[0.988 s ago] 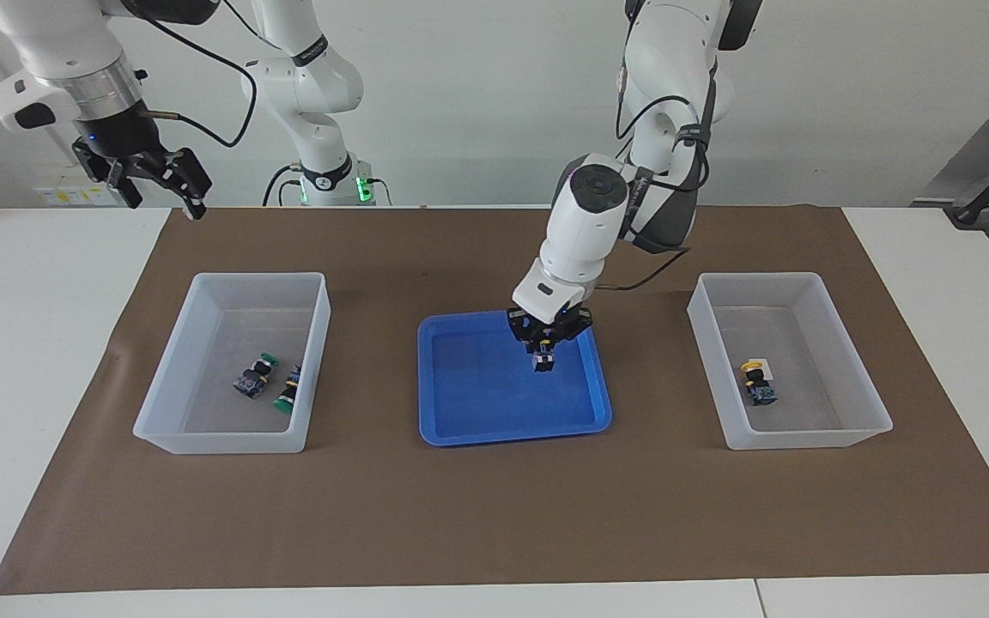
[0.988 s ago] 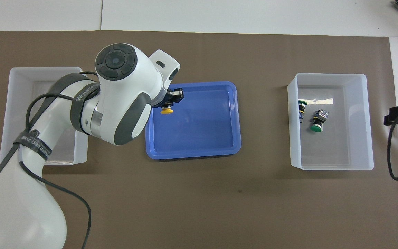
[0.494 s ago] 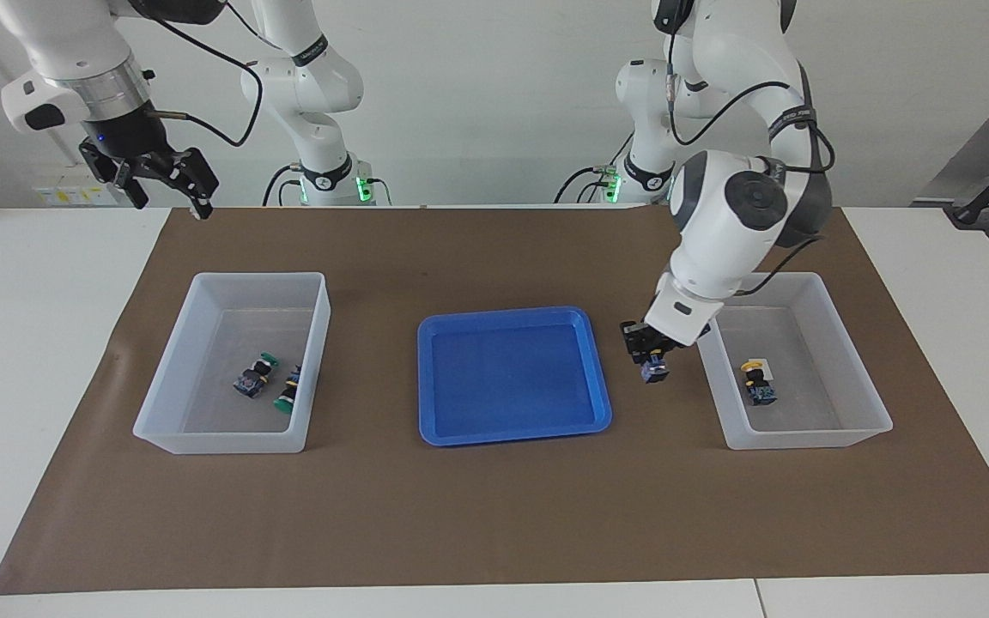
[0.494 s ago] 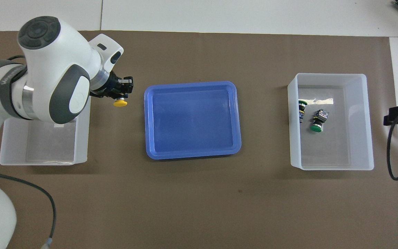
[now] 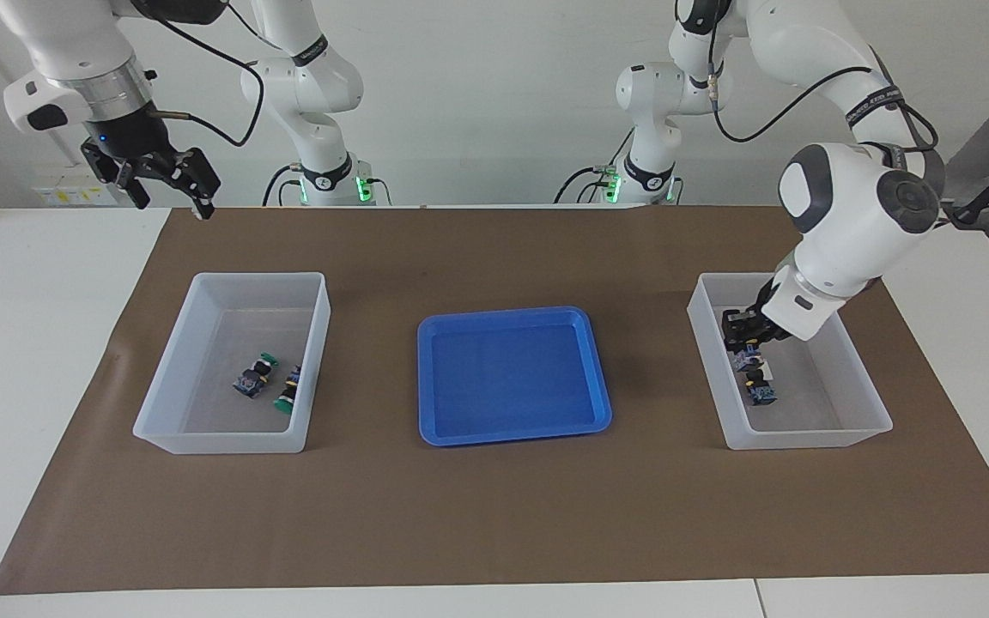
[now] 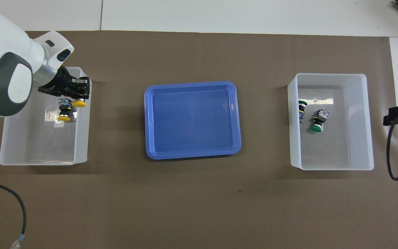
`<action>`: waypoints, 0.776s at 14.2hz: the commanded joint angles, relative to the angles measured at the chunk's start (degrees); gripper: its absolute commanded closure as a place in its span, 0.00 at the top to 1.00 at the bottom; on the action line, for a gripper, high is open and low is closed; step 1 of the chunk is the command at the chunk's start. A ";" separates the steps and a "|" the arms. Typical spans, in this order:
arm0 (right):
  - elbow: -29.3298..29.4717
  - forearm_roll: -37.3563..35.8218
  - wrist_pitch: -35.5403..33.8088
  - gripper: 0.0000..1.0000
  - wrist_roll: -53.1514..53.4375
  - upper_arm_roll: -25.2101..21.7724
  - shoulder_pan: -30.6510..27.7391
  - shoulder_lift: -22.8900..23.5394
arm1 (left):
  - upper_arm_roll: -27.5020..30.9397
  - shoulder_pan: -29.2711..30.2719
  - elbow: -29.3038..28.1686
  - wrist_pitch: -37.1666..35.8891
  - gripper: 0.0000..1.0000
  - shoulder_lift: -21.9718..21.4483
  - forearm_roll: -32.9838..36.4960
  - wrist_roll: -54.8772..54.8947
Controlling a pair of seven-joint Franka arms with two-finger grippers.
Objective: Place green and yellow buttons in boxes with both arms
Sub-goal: 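Carry the yellow button into the bin with the left gripper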
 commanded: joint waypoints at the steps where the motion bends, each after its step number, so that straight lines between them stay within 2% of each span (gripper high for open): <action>1: -0.52 -0.46 -0.95 1.00 0.92 0.38 -0.18 -0.52 | -0.27 3.87 -3.19 0.12 0.00 -2.31 0.79 5.60; 3: -0.70 -0.38 -1.12 1.00 0.83 0.38 -0.18 -0.60 | -0.36 4.50 -5.55 2.75 0.00 -3.01 5.78 8.50; 6: -0.61 -0.20 -1.74 1.00 0.83 0.29 -0.18 -0.60 | -0.36 6.43 -17.57 15.38 0.00 -6.96 6.86 9.22; 11: -0.35 1.29 -2.00 1.00 0.40 0.29 -0.27 -0.52 | -0.36 9.32 -23.48 20.41 0.00 -8.02 6.86 9.57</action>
